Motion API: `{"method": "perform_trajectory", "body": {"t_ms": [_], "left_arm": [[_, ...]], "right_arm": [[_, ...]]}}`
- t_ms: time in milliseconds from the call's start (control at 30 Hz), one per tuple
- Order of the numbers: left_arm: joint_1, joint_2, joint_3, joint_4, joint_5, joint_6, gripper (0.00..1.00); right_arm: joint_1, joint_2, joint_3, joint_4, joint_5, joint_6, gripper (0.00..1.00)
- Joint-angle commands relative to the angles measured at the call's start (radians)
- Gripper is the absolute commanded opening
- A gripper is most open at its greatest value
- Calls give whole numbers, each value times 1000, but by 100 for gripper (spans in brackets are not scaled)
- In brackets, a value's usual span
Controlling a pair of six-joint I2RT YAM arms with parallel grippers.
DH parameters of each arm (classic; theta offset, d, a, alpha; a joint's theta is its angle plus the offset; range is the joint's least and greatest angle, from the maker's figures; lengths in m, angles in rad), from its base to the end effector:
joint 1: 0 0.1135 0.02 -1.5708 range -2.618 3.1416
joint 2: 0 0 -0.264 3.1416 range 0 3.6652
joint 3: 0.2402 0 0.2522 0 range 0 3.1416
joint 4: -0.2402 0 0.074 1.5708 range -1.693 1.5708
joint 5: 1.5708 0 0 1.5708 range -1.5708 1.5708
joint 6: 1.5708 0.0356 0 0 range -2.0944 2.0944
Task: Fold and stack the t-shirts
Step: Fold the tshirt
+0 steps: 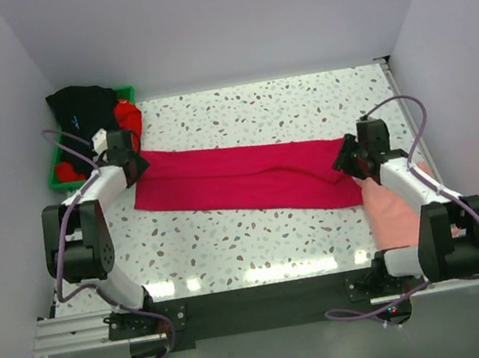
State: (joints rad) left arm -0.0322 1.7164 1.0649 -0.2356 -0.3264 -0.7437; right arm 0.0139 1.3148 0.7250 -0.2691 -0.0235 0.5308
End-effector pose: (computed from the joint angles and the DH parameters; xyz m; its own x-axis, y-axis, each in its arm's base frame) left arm 0.3577 -0.0001 0.1904 -0.4539 -0.6270 -0.6332 -0.6511 0.7185 -0.2447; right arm 0.2617 0.0045 0.1995 -0.6677 0.4969 -0.5544 0.3580 0.8672 0.3460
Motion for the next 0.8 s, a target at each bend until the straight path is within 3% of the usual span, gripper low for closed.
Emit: {"method": "perform_trajectory", "body": {"t_ms": [0,233,400,767], "left_arm": [[12,-95,-19,42,10,-26,52],[14,-107,-31,53,47,-23,56],[12,-83,-22,120,162,24,55],[-3,-74,-36,220,358,46,60]], "right_arm": [[-3,-42,48,12,-21,-18,50],[49,136,220,-16,20,-69,54],[86,273,384,-74,126,-94,54],[196,523,637,-85,105,-167,55]]}}
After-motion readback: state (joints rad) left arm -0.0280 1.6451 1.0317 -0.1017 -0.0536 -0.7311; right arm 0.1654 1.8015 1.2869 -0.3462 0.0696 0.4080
